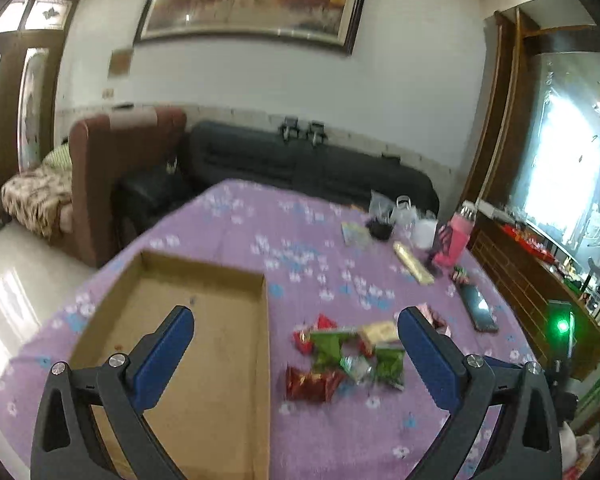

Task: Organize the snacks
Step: 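Grasp the clear green-striped packet with the left tool while the right grasps a green packet, then carry both packets over the cardboard tray and open both tools to drop them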

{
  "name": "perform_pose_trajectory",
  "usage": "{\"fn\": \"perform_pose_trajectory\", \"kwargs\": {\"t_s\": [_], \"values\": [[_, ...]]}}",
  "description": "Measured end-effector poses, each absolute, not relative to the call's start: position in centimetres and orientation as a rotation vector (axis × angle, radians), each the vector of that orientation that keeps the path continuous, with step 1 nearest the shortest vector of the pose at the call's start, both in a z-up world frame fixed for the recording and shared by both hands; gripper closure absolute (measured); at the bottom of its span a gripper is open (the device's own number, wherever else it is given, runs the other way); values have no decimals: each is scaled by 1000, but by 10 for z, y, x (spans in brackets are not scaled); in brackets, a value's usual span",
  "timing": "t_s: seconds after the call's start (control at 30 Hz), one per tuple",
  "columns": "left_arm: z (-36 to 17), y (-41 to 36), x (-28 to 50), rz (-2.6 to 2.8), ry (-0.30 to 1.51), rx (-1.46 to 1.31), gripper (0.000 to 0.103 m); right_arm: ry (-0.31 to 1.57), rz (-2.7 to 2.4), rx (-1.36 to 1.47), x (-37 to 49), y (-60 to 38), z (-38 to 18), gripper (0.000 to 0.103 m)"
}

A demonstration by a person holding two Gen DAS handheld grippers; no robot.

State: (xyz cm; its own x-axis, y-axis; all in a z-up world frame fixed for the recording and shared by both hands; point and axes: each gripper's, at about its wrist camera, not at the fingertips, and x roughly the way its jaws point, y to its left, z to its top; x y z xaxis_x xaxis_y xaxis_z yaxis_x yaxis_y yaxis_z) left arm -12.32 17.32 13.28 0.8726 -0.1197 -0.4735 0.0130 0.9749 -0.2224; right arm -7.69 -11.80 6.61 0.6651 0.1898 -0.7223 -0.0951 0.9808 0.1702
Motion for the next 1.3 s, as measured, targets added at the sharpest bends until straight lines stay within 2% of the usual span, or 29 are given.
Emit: {"fn": "perform_pose_trajectory", "kwargs": {"t_s": [0.03,0.1,0.13,0.17,0.4,0.43,0.47,0.53,0.63,0.67,0.77,1.1,1.13,1.17,1.2,1.3], "values": [[129,173,-122,-74,520,-210,3,835,181,128,-75,-112,63,33],[120,172,-117,-87,557,-198,17,854,214,140,-66,-96,54,33],[116,171,-114,-107,579,-198,30,862,230,146,-61,-89,51,33],[112,170,-111,-128,604,-199,38,869,243,151,-55,-83,48,33],[92,155,-98,-197,694,-177,39,905,252,142,-33,-56,26,34],[90,152,-95,-204,706,-167,39,912,252,144,-30,-55,22,41],[88,147,-93,-211,718,-156,39,922,258,148,-28,-55,19,57],[83,138,-87,-233,740,-133,39,944,290,180,-25,-58,12,74],[75,120,-78,-260,771,-79,38,919,303,228,-27,-68,14,78],[72,113,-75,-269,783,-54,38,910,306,241,-27,-71,15,82],[62,91,-64,-295,813,40,38,883,288,266,-29,-82,20,85],[23,33,-12,-398,911,323,38,896,274,347,-26,-110,21,86],[18,28,-10,-420,939,339,41,899,278,352,-26,-111,20,86],[17,25,-11,-432,943,345,56,901,283,358,-26,-111,20,86],[16,23,-14,-458,961,335,64,904,287,365,-25,-112,20,86],[21,19,-25,-480,958,326,63,912,292,383,-25,-114,19,86]]}}
